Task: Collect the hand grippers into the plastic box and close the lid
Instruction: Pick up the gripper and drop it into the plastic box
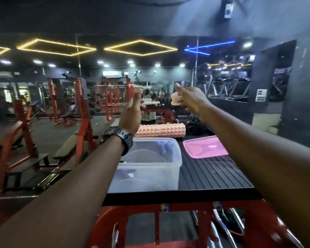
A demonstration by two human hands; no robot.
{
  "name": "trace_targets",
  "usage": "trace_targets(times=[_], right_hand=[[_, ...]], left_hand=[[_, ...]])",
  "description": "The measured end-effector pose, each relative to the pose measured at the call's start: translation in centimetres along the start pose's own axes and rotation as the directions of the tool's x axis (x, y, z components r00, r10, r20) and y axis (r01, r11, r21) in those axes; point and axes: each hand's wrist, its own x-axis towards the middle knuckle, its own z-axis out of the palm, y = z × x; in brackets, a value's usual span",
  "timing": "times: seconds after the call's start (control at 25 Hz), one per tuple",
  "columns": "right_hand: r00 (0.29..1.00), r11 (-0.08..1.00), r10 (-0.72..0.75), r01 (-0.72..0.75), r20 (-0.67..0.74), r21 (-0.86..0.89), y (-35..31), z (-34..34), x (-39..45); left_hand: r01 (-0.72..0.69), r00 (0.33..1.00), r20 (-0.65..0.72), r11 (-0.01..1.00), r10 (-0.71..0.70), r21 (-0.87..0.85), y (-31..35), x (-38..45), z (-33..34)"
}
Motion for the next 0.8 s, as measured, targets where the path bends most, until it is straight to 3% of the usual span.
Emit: trace_targets(times=[0.08,0.28,0.6,0.8], right_hand=[[0.996,0.993,0.061,-0.054,-0.072,0.103,2.0,-2.9,-0.5],[0.991,0.973,0.117,-0.101,-0.065,0.206,4.6,-4.6,-1.8],[0.994,0.979,0.106,-0.109,0.026,0.172,9.4,-5.1,-2.0],[0.992,0.976,0.073,-0.093,0.105,0.196,13.0,-5.0,0.2]], left_hand=[[-0.011,0.999,0.031,1.000,0.011,-0.023,1.1,-0.1,2.7],[-0.009,0.996,0.085,0.997,0.015,-0.074,1.3,-0.3,6.1],[0.032,0.988,0.150,0.999,-0.031,-0.006,0.7,-1.2,10.8],[0.061,0.995,0.073,0.998,-0.061,0.004,0.1,-1.3,14.2]])
